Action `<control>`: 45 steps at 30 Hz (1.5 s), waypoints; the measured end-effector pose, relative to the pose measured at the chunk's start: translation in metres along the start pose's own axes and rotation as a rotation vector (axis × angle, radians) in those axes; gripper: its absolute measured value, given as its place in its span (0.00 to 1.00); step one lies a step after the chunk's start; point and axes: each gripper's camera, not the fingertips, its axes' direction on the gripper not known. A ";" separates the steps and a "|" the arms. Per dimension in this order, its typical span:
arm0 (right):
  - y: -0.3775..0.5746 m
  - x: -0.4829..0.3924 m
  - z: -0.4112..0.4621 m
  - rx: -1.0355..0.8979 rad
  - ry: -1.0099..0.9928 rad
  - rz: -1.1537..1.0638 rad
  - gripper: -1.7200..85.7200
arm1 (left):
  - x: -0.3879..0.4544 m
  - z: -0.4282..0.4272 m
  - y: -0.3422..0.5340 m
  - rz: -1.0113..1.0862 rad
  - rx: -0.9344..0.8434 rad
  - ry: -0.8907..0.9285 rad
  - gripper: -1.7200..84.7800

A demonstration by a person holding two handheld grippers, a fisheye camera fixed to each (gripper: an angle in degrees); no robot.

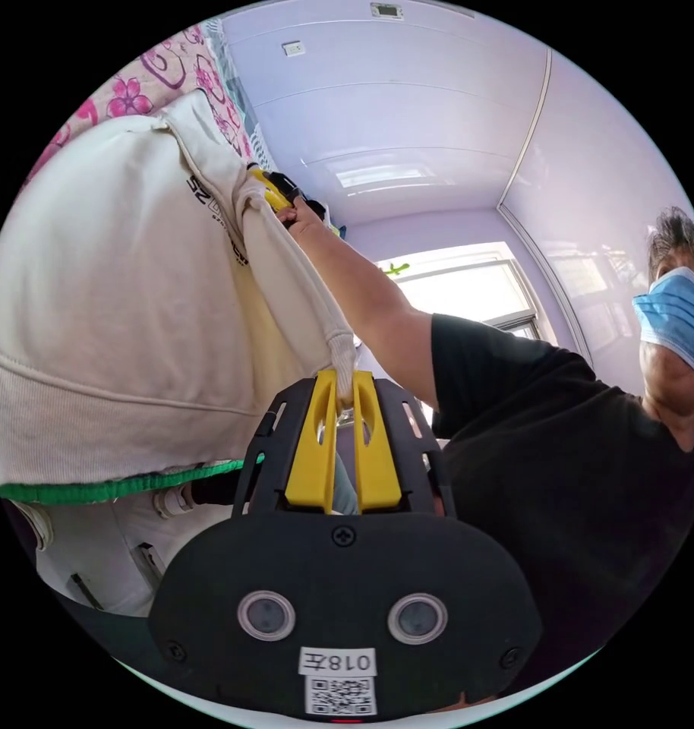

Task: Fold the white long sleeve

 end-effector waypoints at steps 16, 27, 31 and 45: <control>0.011 -0.104 0.012 0.163 -0.003 -0.275 0.04 | 0.052 -0.066 0.054 0.035 0.375 -0.133 0.04; -0.006 -0.089 0.222 -0.080 0.356 -0.248 0.14 | 0.027 -0.083 0.079 -0.396 0.510 -0.269 0.07; -0.012 -0.087 0.229 -0.203 0.319 -0.324 0.20 | 0.056 -0.091 0.076 -0.396 0.516 -0.332 0.06; 0.185 -0.009 0.211 -0.632 -0.025 -0.629 0.15 | 0.137 -0.031 -0.068 0.120 0.108 -0.908 0.12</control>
